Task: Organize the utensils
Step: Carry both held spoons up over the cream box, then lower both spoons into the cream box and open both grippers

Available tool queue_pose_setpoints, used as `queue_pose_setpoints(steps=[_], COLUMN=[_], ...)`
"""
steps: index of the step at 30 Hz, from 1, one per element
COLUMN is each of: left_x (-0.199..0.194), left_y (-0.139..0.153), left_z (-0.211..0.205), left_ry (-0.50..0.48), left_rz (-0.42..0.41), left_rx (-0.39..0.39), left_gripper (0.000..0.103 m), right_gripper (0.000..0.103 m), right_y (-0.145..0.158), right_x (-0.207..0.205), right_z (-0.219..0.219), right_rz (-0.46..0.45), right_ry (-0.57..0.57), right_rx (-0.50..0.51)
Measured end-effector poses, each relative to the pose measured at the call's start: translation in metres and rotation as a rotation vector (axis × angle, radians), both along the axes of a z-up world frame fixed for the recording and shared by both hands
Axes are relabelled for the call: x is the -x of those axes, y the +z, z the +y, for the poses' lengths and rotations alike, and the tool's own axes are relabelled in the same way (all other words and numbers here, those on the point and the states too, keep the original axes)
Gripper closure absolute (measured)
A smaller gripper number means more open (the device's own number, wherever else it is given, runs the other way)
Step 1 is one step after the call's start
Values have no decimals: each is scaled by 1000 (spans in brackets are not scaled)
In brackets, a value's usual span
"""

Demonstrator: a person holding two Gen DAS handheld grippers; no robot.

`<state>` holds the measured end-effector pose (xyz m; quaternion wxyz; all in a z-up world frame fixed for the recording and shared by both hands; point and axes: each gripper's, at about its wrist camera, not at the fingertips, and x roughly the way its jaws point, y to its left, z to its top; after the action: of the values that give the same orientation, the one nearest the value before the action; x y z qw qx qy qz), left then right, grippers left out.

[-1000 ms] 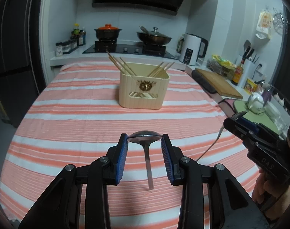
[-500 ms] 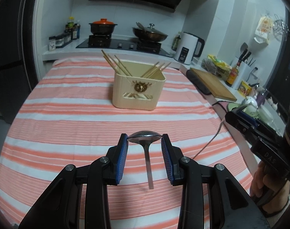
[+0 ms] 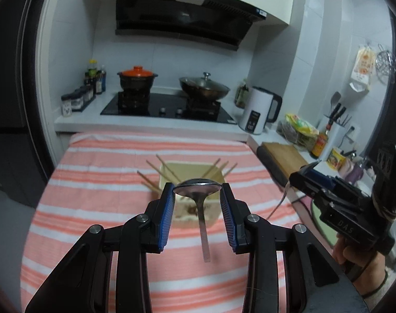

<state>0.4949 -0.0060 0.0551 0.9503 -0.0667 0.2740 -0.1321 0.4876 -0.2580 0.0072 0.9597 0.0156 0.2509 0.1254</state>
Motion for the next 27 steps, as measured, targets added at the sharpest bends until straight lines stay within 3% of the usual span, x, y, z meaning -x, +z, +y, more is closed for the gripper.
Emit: queue_pose_setpoints(steps=[5, 9, 14, 19, 27], left_x=[-54, -87, -127, -143, -145], left_y=[16, -1, -49, -91, -124], left_z=[-1, -9, -11, -15, -19], left_ry=[72, 113, 111, 96, 79], left_rz=[-83, -116, 2, 102, 168], left_rx=[-12, -30, -16, -28, -44], left_gripper=[68, 68, 68, 68, 66], right_gripper=[61, 61, 61, 61, 61], right_y=[20, 12, -36, -79, -112], right_x=[-57, -92, -133, -153, -164], right_z=[5, 7, 12, 11, 5], right_rz=[-50, -85, 29, 160, 269], right_ry=[-24, -37, -34, -25, -41], right_rx=[13, 2, -16, -26, -40])
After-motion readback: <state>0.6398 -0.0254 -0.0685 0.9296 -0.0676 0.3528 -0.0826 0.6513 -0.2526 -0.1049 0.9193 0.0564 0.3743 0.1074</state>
